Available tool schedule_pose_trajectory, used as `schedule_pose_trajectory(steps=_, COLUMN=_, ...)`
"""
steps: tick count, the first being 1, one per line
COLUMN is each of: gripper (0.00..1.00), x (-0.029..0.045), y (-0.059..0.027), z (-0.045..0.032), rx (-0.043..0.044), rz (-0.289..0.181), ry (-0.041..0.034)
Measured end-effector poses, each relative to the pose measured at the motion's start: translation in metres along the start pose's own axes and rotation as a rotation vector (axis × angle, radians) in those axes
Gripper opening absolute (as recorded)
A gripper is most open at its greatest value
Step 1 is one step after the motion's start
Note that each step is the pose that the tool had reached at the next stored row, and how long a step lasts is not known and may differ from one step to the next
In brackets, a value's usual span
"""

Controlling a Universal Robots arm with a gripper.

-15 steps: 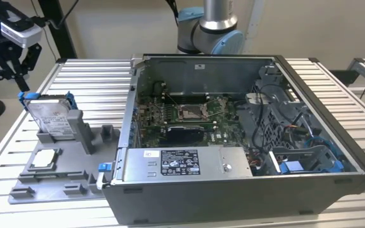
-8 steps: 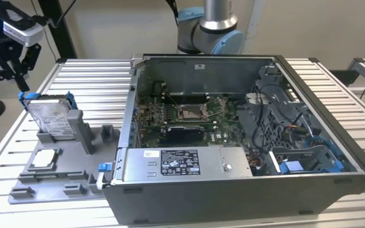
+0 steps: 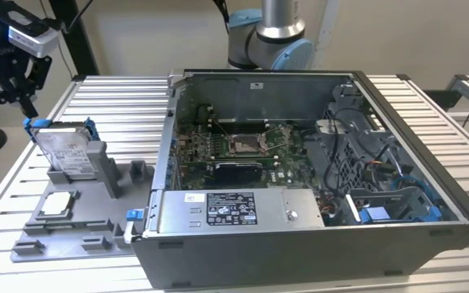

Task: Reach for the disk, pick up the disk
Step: 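Pick up the disk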

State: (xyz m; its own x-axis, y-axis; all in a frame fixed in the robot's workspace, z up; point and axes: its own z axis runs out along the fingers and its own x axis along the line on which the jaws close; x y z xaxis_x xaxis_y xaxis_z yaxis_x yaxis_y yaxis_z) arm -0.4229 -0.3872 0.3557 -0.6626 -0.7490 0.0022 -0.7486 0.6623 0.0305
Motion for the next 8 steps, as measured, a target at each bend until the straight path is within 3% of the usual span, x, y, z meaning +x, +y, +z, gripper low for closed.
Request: schedule_pose_trajectory(steps=8, gripper=0.00, x=0.0000, y=0.0000, z=-0.0001, rx=0.0048, rz=-0.147, ry=0.0016)
